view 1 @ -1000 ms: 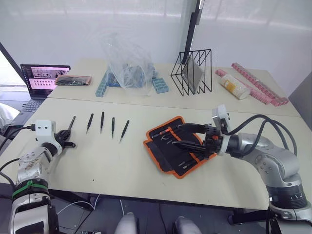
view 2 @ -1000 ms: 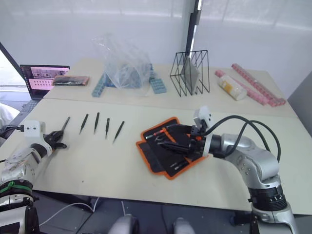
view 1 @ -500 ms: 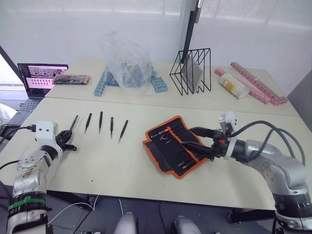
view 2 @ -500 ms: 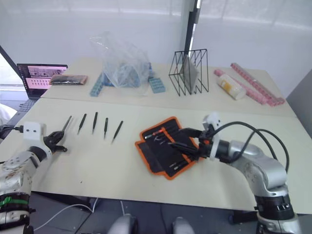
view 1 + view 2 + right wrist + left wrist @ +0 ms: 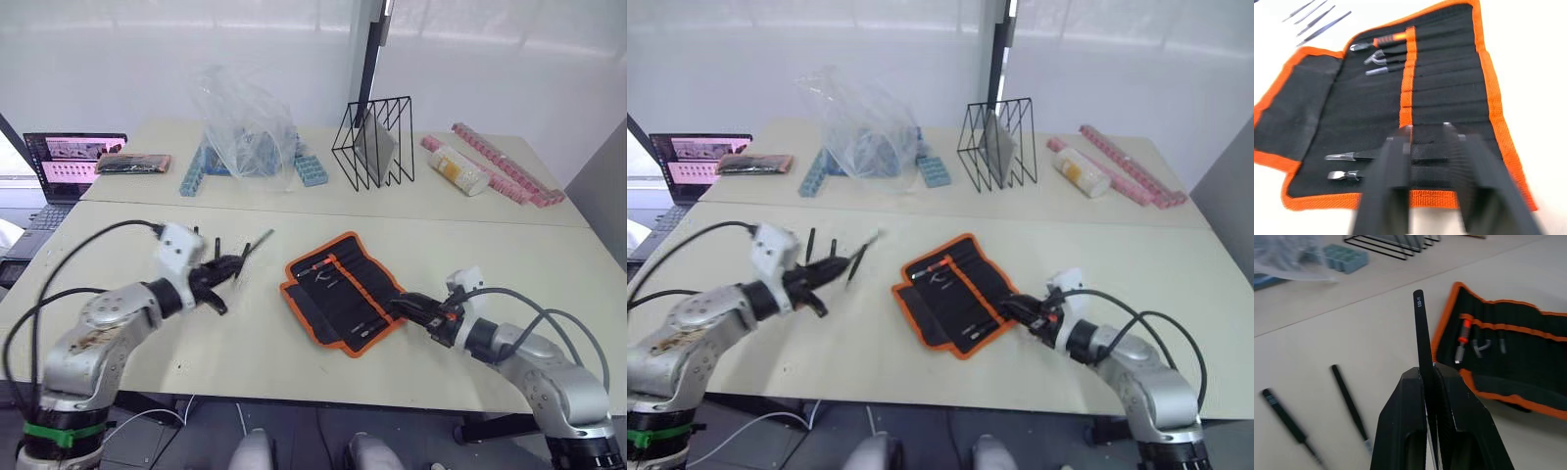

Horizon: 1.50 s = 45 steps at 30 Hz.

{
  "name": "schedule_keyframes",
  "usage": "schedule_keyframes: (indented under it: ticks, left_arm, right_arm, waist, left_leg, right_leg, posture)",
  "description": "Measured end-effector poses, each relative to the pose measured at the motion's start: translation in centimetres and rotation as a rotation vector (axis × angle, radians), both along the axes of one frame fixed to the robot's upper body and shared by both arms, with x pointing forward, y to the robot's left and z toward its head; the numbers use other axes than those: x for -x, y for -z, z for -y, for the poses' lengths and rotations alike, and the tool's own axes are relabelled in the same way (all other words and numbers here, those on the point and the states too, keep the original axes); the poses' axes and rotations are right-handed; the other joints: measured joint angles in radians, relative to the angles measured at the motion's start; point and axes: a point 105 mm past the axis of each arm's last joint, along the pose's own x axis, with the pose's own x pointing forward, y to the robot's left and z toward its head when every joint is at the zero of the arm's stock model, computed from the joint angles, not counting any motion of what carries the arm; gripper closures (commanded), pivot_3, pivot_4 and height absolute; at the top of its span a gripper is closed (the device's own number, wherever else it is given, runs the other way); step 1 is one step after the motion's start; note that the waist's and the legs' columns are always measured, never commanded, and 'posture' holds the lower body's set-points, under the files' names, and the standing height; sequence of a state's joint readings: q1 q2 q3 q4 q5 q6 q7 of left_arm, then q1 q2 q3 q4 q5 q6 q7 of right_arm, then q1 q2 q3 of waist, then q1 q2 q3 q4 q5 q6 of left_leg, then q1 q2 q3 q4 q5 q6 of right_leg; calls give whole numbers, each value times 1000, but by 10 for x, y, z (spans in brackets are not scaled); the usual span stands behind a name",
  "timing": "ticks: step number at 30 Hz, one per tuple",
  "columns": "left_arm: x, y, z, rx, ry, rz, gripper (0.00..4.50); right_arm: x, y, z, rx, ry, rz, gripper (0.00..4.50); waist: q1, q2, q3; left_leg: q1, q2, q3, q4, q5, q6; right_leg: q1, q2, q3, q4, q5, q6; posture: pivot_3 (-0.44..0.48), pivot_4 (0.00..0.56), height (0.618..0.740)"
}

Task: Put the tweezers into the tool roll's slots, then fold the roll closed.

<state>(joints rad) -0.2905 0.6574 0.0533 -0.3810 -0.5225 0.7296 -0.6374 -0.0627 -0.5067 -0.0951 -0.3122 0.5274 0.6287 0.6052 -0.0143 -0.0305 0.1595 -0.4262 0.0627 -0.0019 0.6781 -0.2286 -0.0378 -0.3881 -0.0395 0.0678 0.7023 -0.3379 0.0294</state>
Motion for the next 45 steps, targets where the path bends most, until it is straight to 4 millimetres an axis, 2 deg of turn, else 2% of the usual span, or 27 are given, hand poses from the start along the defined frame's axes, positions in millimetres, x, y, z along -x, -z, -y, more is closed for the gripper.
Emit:
schedule_keyframes:
  ticks: [3,7,10,21,26,31,45]
  left_arm:
    - [0,2,25,-19,90,-41,4500]
    - [-4,-6,50,-16,136,-76,4500]
    - [-5,-3,57,-27,131,-134,4500]
    - [7,31,70,-151,148,-337,4500]
    - [4,27,73,-164,153,-325,4500]
    - [-2,37,73,-212,141,-350,4500]
    - [-15,44,84,-310,179,-325,4500]
  right_arm:
    - [-1,7,-6,10,14,-1,4467]
    - [-5,14,-9,24,59,1,4467]
    - [-7,15,-7,36,84,12,4467]
    - [-8,18,-9,40,134,18,4467]
    - [-4,20,-12,44,144,23,4467]
    - [1,22,-15,43,147,22,4467]
    - [9,25,-17,59,192,19,4467]
  waist:
    - [0,0,0]
    - [1,0,0]
    - [-2,0,0]
    - [0,0,0]
    - [0,0,0]
    - [0,0,0]
    - [0,0,0]
  left_leg:
    - [0,-1,0,0,0,0]
    - [-1,-1,0,0,0,0]
    - [0,-1,0,0,0,0]
    - [0,-1,0,0,0,0]
    - [0,-1,0,0,0,0]
    - [0,-1,0,0,0,0]
    - [0,-1,0,0,0,0]
  right_leg:
    - [0,0,1,0,0,0]
    - [0,0,1,0,0,0]
    - [0,0,1,0,0,0]
    - [0,0,1,0,0,0]
    - [0,0,1,0,0,0]
    - [1,0,1,0,0,0]
    - [1,0,1,0,0,0]
  posture:
    - [0,150,689]
    - [0,150,689]
    - [0,150,689]
    - [0,150,689]
    - [0,150,689]
    - [0,150,689]
    - [0,150,689]
